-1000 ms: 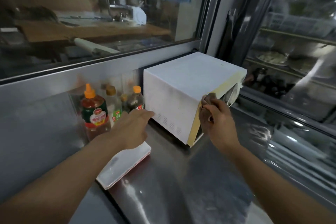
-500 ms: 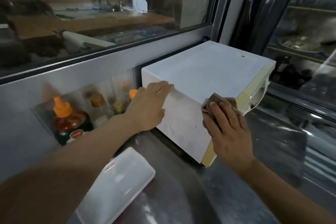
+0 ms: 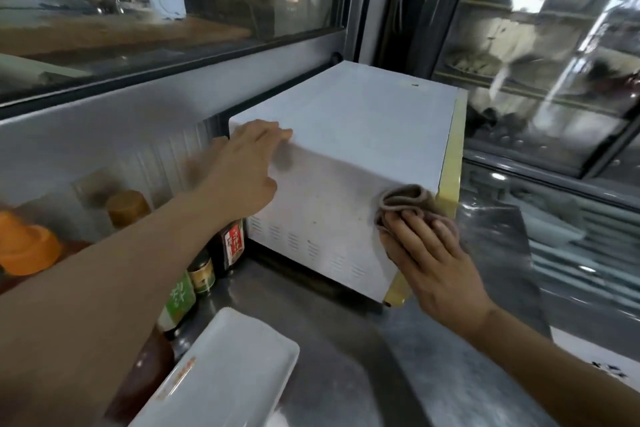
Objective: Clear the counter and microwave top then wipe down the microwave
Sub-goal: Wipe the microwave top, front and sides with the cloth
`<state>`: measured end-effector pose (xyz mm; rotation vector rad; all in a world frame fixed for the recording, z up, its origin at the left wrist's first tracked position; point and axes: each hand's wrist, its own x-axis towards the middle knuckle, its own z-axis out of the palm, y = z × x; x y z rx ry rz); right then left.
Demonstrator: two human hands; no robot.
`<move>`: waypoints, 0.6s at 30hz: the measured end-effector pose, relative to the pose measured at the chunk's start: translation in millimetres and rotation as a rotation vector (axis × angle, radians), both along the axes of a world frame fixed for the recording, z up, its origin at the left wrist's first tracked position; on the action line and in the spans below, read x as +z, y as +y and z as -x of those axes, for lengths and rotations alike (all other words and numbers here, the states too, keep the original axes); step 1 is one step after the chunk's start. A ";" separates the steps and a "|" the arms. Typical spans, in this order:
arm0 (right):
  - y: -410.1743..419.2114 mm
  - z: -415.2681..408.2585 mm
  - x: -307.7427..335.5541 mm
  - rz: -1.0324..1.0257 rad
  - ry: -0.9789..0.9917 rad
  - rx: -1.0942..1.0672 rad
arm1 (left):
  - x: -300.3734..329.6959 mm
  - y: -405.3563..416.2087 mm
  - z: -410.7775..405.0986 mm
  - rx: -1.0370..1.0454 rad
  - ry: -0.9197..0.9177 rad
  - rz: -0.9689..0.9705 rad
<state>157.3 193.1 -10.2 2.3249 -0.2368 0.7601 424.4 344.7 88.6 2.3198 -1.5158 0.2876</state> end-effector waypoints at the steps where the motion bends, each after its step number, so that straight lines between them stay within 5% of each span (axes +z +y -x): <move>1: 0.2 -1.9 1.9 0.019 0.014 -0.004 | -2.5 -1.2 -2.1 -0.017 0.011 0.031; 8: 13.8 -46.8 52.4 0.061 -0.144 -0.044 | -20.7 -5.6 -11.2 -0.074 0.048 0.158; 12: 16.5 -61.6 23.2 0.088 -0.221 -0.112 | -27.1 -8.2 -12.3 -0.070 0.023 0.194; 18: 11.6 -38.7 -65.7 0.189 0.509 -0.114 | -28.6 -9.9 -10.6 -0.054 0.033 0.197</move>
